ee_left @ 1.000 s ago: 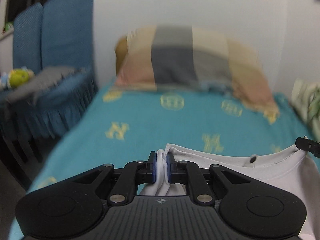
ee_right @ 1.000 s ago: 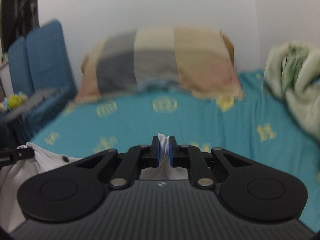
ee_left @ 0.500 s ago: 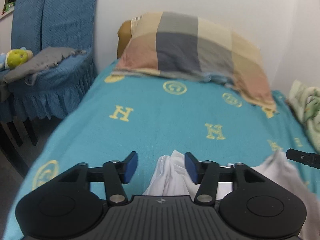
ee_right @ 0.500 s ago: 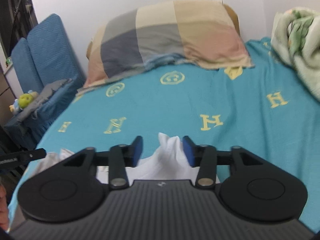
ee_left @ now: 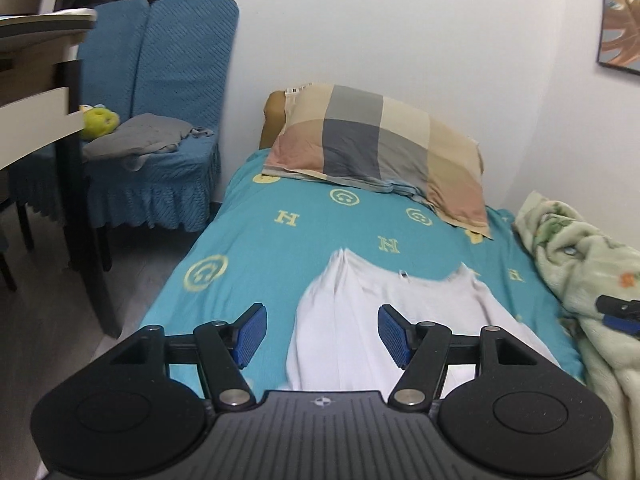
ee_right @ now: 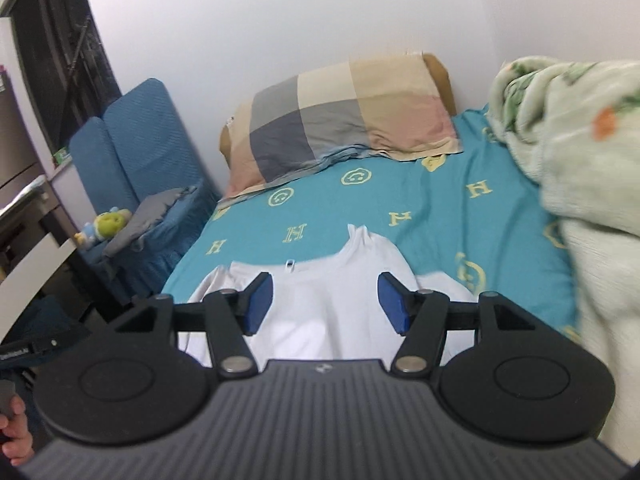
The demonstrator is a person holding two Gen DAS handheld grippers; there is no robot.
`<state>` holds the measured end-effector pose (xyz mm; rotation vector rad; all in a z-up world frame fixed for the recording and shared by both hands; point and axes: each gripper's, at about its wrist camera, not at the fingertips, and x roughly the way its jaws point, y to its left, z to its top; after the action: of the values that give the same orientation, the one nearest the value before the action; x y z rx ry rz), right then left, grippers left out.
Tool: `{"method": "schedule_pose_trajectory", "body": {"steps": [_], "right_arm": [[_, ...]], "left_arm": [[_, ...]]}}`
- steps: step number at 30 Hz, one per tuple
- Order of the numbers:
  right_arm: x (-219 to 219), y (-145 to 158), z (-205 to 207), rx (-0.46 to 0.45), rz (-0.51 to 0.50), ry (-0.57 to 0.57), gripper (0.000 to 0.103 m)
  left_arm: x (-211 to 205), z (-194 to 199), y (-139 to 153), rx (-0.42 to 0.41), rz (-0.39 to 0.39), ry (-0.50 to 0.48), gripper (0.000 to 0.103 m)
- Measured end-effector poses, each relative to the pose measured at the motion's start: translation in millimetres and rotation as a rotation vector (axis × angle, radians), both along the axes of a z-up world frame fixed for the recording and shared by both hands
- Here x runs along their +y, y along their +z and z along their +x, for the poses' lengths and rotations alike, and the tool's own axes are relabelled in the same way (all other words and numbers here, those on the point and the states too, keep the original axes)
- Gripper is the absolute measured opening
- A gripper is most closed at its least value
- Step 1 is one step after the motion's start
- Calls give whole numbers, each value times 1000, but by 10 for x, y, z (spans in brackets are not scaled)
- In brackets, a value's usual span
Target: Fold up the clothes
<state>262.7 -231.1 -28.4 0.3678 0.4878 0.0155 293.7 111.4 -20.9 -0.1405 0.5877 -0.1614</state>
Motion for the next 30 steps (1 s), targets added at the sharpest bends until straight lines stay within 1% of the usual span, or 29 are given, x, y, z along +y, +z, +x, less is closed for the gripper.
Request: {"method": "schedule_pose_trajectory", "body": {"steps": [3,6,9,12,15,18,22,25,26,27,28,29,30], "right_arm": [[112,76,-540,1,-32,15,61],[243,79,-941,0,-51,48,61],[376,53,-1231,-4,-65,95,61],[429,-29,-1377,4,-49,122,61],[421,-106,-1358,7,-31,120,61],[397,-184,-1288,12,-14,110,61],[350,-327,-1155,44,13,94,61],[323,-441,-1010,67,39,91,61],[317,-478,-963,74,48,90,61],[314,-512,-923,78,51,89,61],[313,-544,-888,84,53,89,61],[313,-576,-854,90,55,90,61],[311,-610,-830,95,60,95,61]], "left_arm": [[-4,-486,-13,-13,19,-5,64],[-5,-820,-79,-20,10,-28,64],[-33,-996,-139,-25,28,-64,63],[-56,-1081,-227,-15,14,-73,63],[-106,-1049,-358,-3,35,-91,63],[-178,-880,-529,29,61,-95,62],[-249,-614,-743,28,108,-80,61],[-244,-348,-900,29,97,-69,59],[-239,-280,-943,31,90,-63,54],[-226,-192,-988,32,80,-59,46],[-213,-126,-1029,35,64,-58,42],[-187,-42,-1078,45,40,-58,32],[-163,17,-1113,55,18,-53,15]]}}
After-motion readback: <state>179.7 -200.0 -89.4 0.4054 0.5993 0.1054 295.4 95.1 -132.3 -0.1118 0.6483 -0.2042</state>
